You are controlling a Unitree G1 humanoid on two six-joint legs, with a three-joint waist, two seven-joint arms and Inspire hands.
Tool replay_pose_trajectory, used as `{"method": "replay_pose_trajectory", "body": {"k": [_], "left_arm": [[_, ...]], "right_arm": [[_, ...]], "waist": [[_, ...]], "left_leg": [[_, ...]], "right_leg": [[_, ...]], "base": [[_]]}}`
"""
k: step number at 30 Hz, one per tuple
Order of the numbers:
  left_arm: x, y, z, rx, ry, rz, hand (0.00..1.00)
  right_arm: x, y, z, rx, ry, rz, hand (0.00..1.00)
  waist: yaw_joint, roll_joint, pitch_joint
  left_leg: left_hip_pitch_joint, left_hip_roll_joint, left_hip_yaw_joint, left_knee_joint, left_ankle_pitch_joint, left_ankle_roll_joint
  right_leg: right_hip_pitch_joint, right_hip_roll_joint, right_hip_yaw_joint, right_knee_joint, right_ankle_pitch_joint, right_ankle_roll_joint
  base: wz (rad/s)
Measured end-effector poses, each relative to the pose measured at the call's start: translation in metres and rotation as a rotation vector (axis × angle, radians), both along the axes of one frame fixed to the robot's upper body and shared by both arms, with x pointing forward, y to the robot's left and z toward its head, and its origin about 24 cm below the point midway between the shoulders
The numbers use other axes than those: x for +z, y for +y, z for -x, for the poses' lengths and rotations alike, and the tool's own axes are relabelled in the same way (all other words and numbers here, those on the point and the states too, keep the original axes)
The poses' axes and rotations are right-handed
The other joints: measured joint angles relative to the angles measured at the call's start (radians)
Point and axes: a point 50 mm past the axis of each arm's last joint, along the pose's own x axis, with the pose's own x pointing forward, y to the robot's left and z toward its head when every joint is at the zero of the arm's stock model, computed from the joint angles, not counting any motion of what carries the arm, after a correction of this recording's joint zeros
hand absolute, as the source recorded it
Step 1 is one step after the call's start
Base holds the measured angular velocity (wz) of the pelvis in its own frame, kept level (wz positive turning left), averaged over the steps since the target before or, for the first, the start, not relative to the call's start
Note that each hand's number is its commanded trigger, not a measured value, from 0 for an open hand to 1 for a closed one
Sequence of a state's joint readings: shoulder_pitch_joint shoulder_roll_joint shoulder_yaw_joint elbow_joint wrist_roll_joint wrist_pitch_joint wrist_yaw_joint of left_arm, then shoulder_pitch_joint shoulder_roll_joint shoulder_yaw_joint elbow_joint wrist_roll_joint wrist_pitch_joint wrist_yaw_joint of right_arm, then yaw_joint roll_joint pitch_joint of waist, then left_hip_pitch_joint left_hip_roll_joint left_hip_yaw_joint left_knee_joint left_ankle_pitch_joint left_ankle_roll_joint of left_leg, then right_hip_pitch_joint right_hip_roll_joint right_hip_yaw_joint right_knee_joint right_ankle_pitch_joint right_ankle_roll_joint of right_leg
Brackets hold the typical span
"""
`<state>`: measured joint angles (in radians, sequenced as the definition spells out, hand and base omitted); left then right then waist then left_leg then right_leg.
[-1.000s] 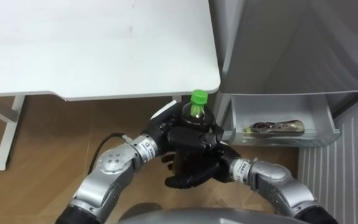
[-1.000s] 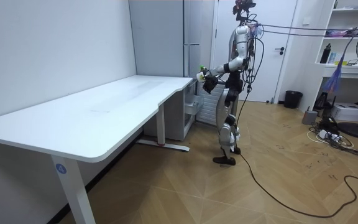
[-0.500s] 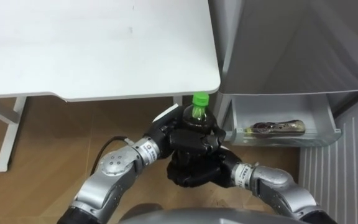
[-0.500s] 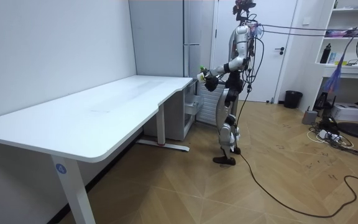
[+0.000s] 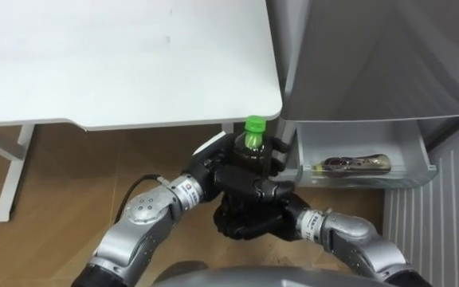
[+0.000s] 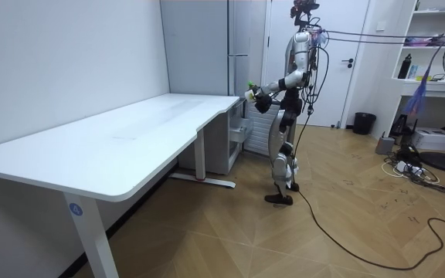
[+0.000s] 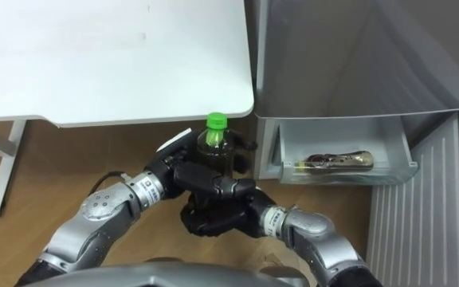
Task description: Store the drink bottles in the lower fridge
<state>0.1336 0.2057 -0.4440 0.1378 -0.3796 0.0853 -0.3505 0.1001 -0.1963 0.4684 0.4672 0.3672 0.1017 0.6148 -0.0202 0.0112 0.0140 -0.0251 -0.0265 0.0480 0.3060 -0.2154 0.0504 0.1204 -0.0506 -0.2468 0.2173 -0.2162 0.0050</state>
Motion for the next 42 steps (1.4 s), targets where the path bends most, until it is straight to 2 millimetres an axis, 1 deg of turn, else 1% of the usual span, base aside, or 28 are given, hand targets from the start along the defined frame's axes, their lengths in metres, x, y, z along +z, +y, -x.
{"method": "replay_pose_trajectory", "body": {"k": [9,13,17,19,23,26,28,29,31,32,34,35,36,37,39,41,42], "left_arm": [[0.0,0.0,0.0,0.006,0.0,-0.005,0.0],[0.0,0.0,0.0,0.008,-0.001,-0.005,0.0],[0.0,0.001,-0.001,0.013,-0.003,-0.005,0.0],[0.002,0.001,-0.002,0.015,-0.013,-0.005,0.0],[0.009,0.002,-0.007,0.027,-0.046,0.0,0.0],[0.022,0.001,-0.013,0.042,-0.104,0.017,0.0],[0.039,0.0,-0.021,0.065,-0.189,0.045,0.0],[0.044,-0.001,-0.023,0.07,-0.217,0.054,0.0],[0.066,-0.006,-0.03,0.079,-0.322,0.098,0.0],[0.071,-0.006,-0.031,0.084,-0.344,0.105,0.0],[0.084,-0.003,-0.034,0.111,-0.413,0.129,0.0],[0.087,-0.001,-0.035,0.121,-0.428,0.13,0.0],[0.095,0.003,-0.037,0.145,-0.459,0.134,0.0],[0.104,0.007,-0.038,0.176,-0.498,0.141,0.0],[0.116,0.014,-0.04,0.232,-0.556,0.154,0.0],[0.121,0.022,-0.042,0.29,-0.589,0.153,0.0],[0.122,0.027,-0.044,0.327,-0.594,0.145,0.0]], "right_arm": [[0.0,0.0,0.001,-0.005,0.01,-0.008,1.0],[0.0,0.0,0.001,-0.005,0.01,-0.008,1.0],[0.0,-0.001,0.001,-0.006,0.01,-0.005,1.0],[0.0,-0.001,0.0,-0.009,0.007,-0.006,1.0],[0.001,-0.001,-0.002,-0.026,-0.002,-0.035,1.0],[-0.005,-0.004,0.002,-0.047,0.035,-0.04,1.0],[-0.011,-0.009,0.006,-0.054,0.069,-0.015,1.0],[-0.012,-0.011,0.007,-0.057,0.075,-0.007,1.0],[-0.014,-0.014,0.008,-0.06,0.081,0.011,1.0],[-0.014,-0.014,0.008,-0.062,0.08,0.011,1.0],[-0.013,-0.014,0.007,-0.065,0.077,0.01,1.0],[-0.013,-0.015,0.007,-0.069,0.076,0.011,1.0],[-0.013,-0.017,0.006,-0.083,0.073,0.012,1.0],[-0.013,-0.021,0.005,-0.103,0.072,0.014,1.0],[-0.014,-0.026,0.006,-0.124,0.076,0.022,1.0],[-0.014,-0.028,0.007,-0.128,0.08,0.03,1.0],[-0.015,-0.028,0.008,-0.128,0.085,0.03,1.0]], "waist": [[0.001,0.0,0.0003],[0.0,0.004,0.0021],[0.0,0.005,0.0021],[-0.001,0.007,0.001],[0.0,0.008,0.0013],[0.004,0.011,0.0033],[0.017,0.015,0.0052],[0.021,0.016,0.0061],[0.03,0.019,0.0084],[0.03,0.018,0.0091],[0.032,0.014,0.0106],[0.032,0.015,0.0104],[0.035,0.017,0.0093],[0.04,0.017,0.0092],[0.054,0.016,0.0089],[0.057,0.013,0.0095],[0.058,0.01,0.0083]], "left_leg": [[0.0,0.0,0.003,0.0,0.0,0.0],[0.0,0.0,0.002,0.0,0.0,0.0],[-0.001,0.0,0.001,0.0,0.0,0.0],[-0.001,0.0,-0.001,0.0,0.0,0.0],[0.003,0.0,-0.003,0.0,0.0,0.0],[0.012,0.0,-0.001,-0.002,0.0,0.0],[0.018,0.001,0.005,-0.007,0.0,0.0],[0.019,0.001,0.006,-0.008,0.0,0.0],[0.022,-0.002,0.007,-0.019,0.004,0.0],[0.025,-0.002,0.008,-0.024,0.006,0.0],[0.041,-0.003,0.018,-0.042,0.012,0.0],[0.041,-0.002,0.019,-0.042,0.012,0.0],[0.038,-0.002,0.019,-0.04,0.012,-0.001],[0.038,-0.002,0.019,-0.04,0.012,-0.001],[0.039,-0.001,0.02,-0.041,0.013,-0.002],[0.05,-0.003,0.019,-0.047,0.013,-0.002],[0.059,-0.003,0.019,-0.052,0.013,-0.002]], "right_leg": [[0.0,0.0,0.0,0.0,0.0,0.0],[0.0,0.0,0.001,0.0,0.0,0.0],[0.0,0.0,0.001,0.0,0.0,0.0],[0.0,0.0,0.0,0.0,0.0,0.0],[0.002,0.0,0.002,-0.001,0.0,0.0],[0.01,0.0,0.004,-0.005,0.0,0.0],[0.011,0.001,0.013,-0.004,0.0,0.0],[0.01,0.001,0.015,-0.004,0.0,0.0],[0.011,-0.001,0.012,-0.004,0.0,0.0],[0.012,-0.002,0.012,-0.005,0.0,0.0],[0.021,-0.002,0.012,-0.012,0.0,0.0],[0.022,-0.002,0.013,-0.013,0.0,0.0],[0.019,-0.001,0.013,-0.014,0.0,0.0],[0.013,-0.001,0.016,-0.014,0.0,0.0],[0.01,-0.001,0.023,-0.014,0.0,0.0],[0.018,-0.001,0.025,-0.014,0.0,0.0],[0.024,-0.001,0.026,-0.014,0.0,0.0]], "base": [[0.0],[0.0],[0.0],[0.0],[0.0],[-0.02],[-0.09],[-0.07],[-0.04],[0.0],[-0.02],[0.0],[0.0],[-0.03],[-0.07],[-0.02],[0.0]]}}
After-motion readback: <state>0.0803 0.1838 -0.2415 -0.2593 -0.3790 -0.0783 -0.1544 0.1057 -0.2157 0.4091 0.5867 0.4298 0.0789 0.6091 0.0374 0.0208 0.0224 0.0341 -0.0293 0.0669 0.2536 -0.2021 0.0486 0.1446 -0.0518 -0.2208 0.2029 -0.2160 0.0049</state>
